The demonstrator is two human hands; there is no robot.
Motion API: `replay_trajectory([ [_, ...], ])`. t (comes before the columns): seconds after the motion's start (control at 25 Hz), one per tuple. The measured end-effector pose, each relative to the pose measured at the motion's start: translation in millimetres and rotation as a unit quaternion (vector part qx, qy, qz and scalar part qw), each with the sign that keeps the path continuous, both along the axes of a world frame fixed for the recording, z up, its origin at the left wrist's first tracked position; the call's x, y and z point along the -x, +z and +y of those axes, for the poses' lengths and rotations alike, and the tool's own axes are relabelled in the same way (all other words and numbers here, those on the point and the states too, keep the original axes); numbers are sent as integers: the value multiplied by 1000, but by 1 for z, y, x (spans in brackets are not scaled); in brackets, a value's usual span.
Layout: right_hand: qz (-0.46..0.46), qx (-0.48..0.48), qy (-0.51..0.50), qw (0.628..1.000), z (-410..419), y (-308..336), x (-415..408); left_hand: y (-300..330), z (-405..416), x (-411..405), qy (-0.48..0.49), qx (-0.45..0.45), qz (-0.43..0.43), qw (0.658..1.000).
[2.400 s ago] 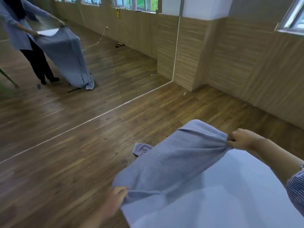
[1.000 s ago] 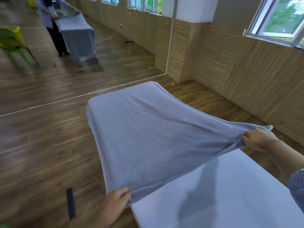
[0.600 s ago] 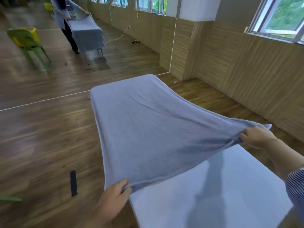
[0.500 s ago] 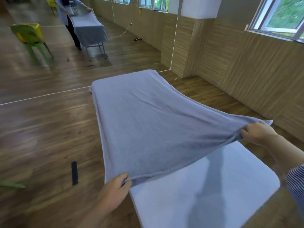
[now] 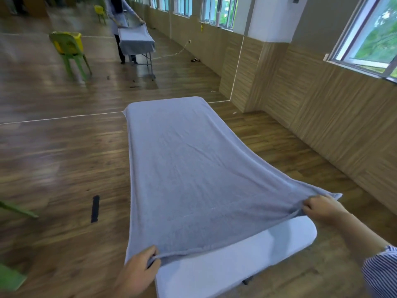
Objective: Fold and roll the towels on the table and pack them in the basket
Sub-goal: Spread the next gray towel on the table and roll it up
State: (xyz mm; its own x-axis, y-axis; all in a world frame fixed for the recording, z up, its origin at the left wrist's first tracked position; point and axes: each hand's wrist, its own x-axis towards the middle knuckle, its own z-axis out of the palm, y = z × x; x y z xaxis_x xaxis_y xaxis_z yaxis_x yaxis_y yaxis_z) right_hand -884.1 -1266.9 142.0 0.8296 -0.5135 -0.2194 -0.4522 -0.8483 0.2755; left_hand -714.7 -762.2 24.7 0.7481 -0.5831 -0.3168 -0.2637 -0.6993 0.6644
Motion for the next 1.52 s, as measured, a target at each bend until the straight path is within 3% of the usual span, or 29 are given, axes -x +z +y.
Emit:
replay_trajectory([
  [0.16,10,-45,54,997,-34,-19,8,-2,-20,29,64,-23,-57,996],
  [0.28,15,-75,101,992,-58,-46,16,-12,-28,44,44,-95,-132,986],
  [0.36,19,-91,148,985,-67,-68,24,-24,-28,57,55,-149,-190,969],
  [0.56,27,-144,204,968,-74,-103,35,-31,-51,96,110,-303,-236,917],
  [0.72,66,-168,209,961,-70,-115,38,-39,-65,110,64,-225,-304,923],
  [0.84,52,-172,182,967,-65,-121,43,-47,-69,113,45,-193,-301,933],
  [1.08,61,-169,91,979,-63,-128,51,-57,-58,116,49,-182,-259,947],
  [1.36,30,-195,51,979,-43,-133,53,-47,-55,126,61,-155,-231,959],
  [1.52,15,-201,63,977,-40,-130,61,-50,-53,123,128,-142,-171,967],
])
